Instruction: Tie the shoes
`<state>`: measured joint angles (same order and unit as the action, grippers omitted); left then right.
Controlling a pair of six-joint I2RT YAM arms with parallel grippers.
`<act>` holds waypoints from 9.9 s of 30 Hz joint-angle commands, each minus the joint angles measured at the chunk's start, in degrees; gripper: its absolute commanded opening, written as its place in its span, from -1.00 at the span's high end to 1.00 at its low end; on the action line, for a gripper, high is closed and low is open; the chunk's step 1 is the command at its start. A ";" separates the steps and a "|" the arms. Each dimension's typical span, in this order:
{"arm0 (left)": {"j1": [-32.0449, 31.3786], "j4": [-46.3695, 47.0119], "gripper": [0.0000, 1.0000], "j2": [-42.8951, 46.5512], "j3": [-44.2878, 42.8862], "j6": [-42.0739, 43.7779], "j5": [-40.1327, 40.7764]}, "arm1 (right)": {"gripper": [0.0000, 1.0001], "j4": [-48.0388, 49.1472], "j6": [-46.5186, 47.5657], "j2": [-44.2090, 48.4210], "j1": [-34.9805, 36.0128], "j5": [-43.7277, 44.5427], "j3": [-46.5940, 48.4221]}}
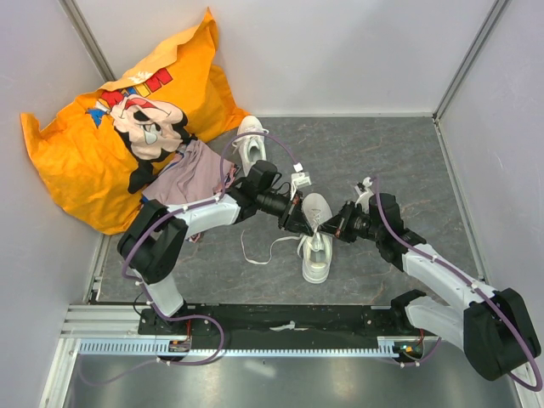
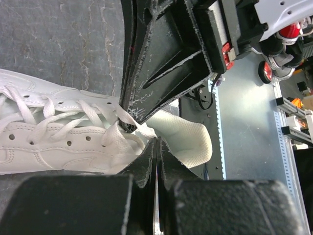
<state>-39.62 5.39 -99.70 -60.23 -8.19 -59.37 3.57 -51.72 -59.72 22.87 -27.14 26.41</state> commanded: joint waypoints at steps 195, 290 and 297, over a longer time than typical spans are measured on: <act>6.31 -11.98 0.97 -14.12 -20.90 6.43 6.82 | 0.46 -52.09 123.27 -59.11 28.98 -4.51 54.80; 28.72 -43.97 0.43 29.30 5.56 36.66 27.56 | -0.02 -50.41 101.64 -11.03 -36.23 3.67 27.46; 28.72 -42.92 0.08 28.07 6.44 35.25 28.97 | -0.54 -53.22 105.42 -11.55 -36.06 4.89 27.55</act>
<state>-10.98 -38.98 -71.00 -52.56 28.34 -29.74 -46.96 51.13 -70.87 -12.99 -22.46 52.75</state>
